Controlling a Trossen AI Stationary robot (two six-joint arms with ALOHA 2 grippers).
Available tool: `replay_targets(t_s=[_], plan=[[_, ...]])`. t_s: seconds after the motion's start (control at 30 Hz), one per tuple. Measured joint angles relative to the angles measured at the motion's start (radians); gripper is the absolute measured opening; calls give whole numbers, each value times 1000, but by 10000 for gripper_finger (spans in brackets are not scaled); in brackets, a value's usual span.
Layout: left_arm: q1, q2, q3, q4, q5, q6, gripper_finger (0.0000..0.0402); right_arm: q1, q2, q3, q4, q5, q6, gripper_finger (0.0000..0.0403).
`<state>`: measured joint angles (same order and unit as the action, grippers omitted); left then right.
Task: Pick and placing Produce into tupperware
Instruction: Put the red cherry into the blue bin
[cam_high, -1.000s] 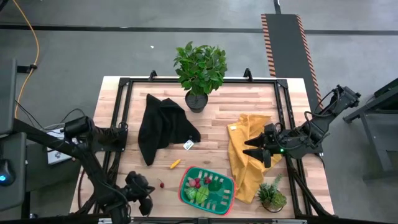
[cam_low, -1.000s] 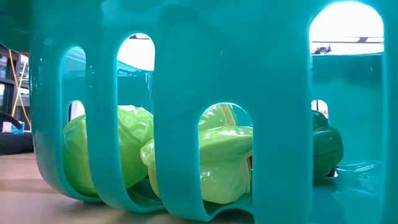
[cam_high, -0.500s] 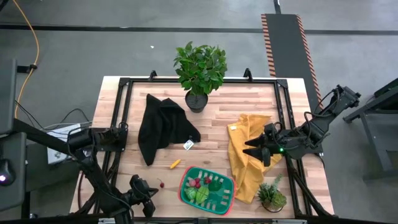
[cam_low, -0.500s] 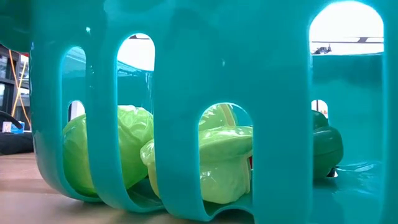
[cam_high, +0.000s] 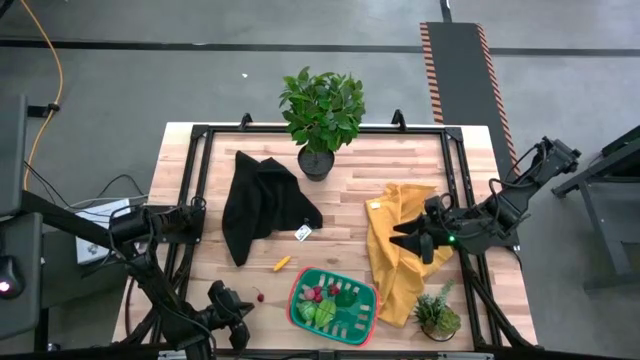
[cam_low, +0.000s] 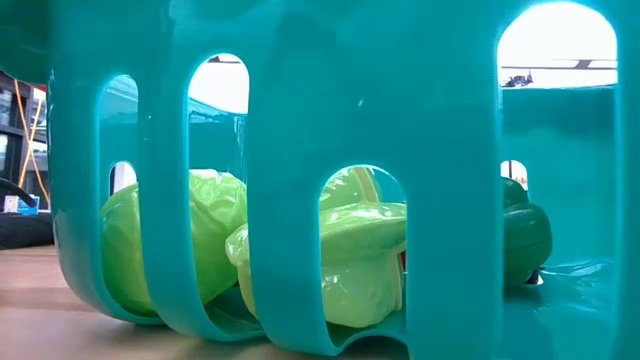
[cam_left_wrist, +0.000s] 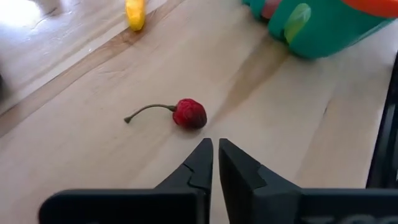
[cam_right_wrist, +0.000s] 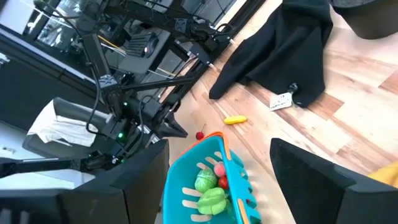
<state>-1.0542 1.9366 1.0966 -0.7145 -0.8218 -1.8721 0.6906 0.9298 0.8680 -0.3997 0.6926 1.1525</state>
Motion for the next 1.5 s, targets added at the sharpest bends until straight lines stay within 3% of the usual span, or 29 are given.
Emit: replay_targets(t_s=[0.37, 0.57, 1.5], plan=[[0, 6, 0, -23, -2, 35, 114, -6, 0, 0, 0, 3, 11, 270], [0, 39, 0, -6, -1, 16, 148, -6, 0, 0, 0, 2, 19, 270], [27, 85, -1, -11, -46, -14, 157, -6, 0, 0, -5, -1, 26, 270]])
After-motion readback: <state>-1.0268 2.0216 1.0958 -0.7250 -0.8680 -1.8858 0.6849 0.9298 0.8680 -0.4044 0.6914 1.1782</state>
